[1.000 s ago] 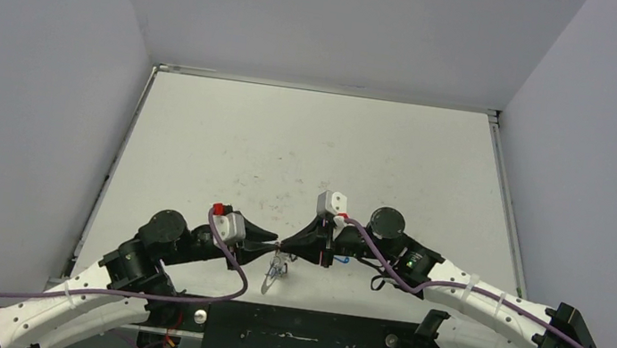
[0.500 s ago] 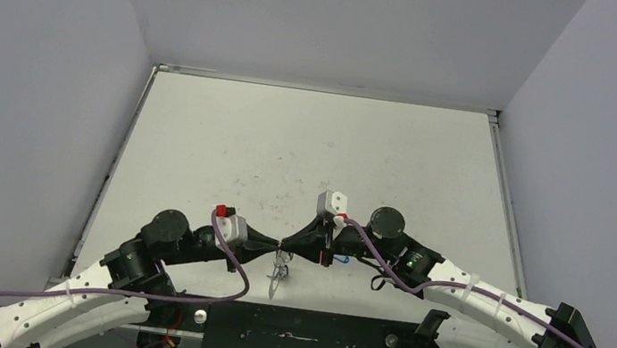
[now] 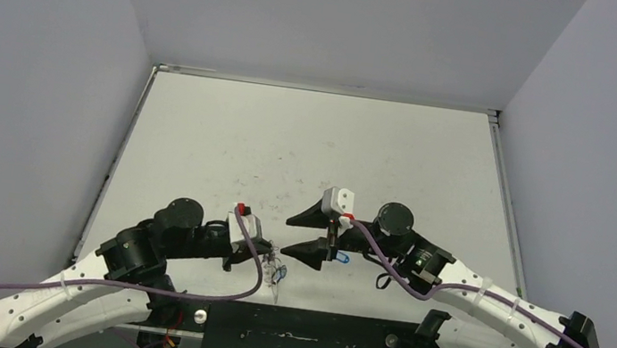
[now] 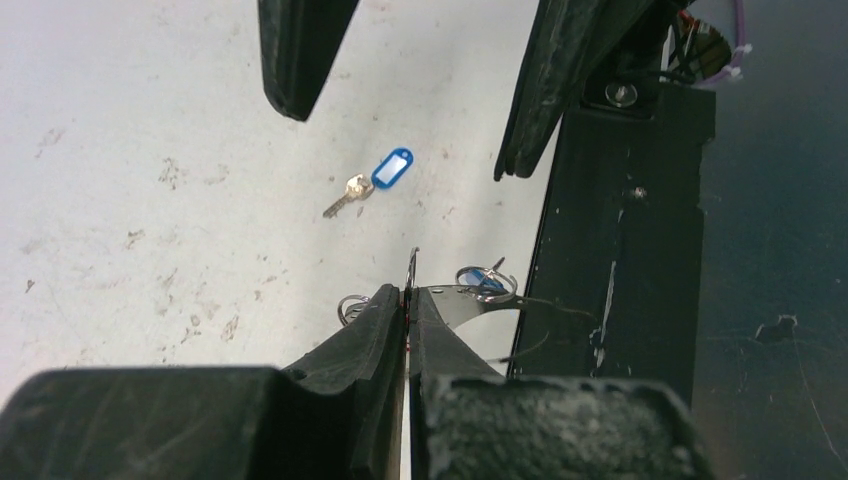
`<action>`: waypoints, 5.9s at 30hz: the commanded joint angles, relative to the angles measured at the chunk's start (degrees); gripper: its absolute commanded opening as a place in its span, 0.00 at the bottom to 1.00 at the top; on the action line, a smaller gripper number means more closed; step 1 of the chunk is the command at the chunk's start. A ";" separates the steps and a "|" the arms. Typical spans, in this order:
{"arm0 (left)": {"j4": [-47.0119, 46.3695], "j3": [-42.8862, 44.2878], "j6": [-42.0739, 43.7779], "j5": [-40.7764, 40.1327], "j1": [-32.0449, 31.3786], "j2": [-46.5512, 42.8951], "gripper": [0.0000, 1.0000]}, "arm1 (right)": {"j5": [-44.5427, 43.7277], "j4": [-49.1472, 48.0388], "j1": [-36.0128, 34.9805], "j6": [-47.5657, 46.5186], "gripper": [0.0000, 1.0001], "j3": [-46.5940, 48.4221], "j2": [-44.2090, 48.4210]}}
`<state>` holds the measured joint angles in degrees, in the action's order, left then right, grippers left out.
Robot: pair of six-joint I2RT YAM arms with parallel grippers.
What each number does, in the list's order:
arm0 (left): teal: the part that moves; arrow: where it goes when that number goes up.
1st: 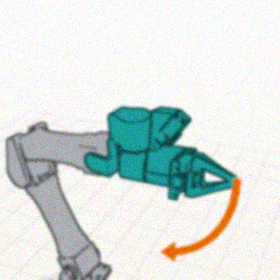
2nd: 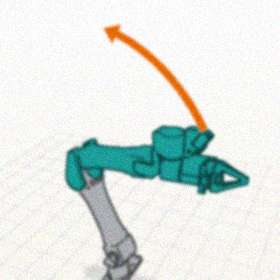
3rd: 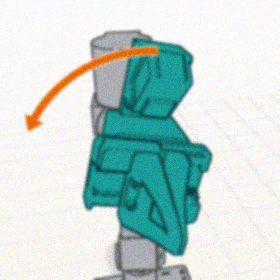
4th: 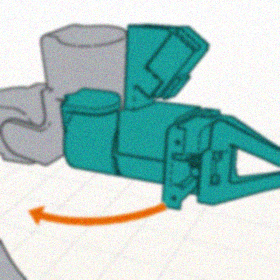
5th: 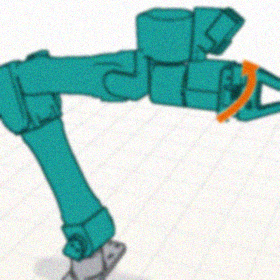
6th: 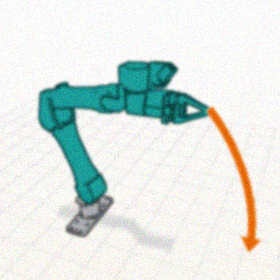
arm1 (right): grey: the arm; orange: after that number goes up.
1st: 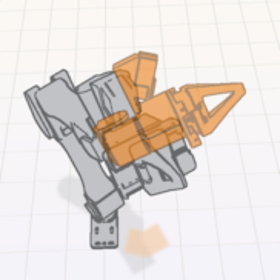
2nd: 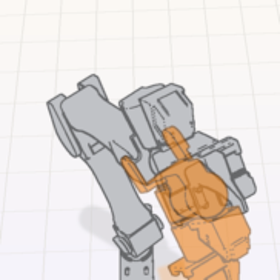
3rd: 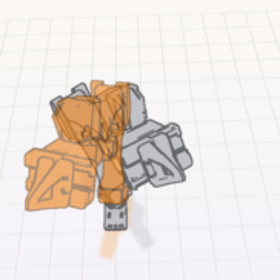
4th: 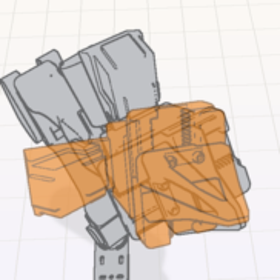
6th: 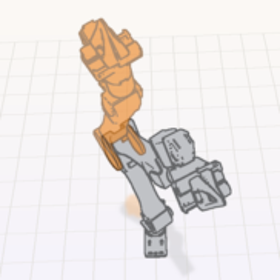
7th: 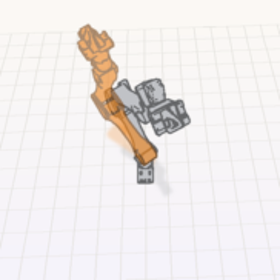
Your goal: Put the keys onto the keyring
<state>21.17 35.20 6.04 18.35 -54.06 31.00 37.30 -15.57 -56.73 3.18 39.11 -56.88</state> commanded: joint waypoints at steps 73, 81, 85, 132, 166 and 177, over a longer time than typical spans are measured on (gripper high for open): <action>-4.27 -3.68 0.31 0.14 -0.04 -8.13 0.00 | 2.67 -16.54 -2.79 5.51 0.00 -1.87 -4.52; -2.26 -3.83 0.93 -0.32 -0.01 -7.17 0.00 | 1.55 -17.49 -2.70 5.89 0.00 -1.95 -3.82; -1.00 -2.62 1.20 -1.59 -0.02 -7.78 0.00 | 1.22 -16.87 -2.69 5.70 0.00 -2.02 -3.85; -7.48 -2.46 1.55 2.36 -0.10 -4.81 0.00 | 1.07 -17.38 -2.87 6.50 0.00 -1.73 -4.29; -14.28 -4.31 -3.83 1.39 0.01 -9.41 0.29 | 1.99 -17.24 -2.86 6.55 0.00 -2.02 -4.46; -10.85 -3.57 -2.35 1.22 0.01 -8.81 0.00 | 1.01 -14.59 -2.86 5.37 0.00 -1.67 -4.01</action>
<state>10.63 29.85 2.50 20.01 -54.06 21.93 37.91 -26.92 -59.29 9.21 36.51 -62.50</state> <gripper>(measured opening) 0.017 0.033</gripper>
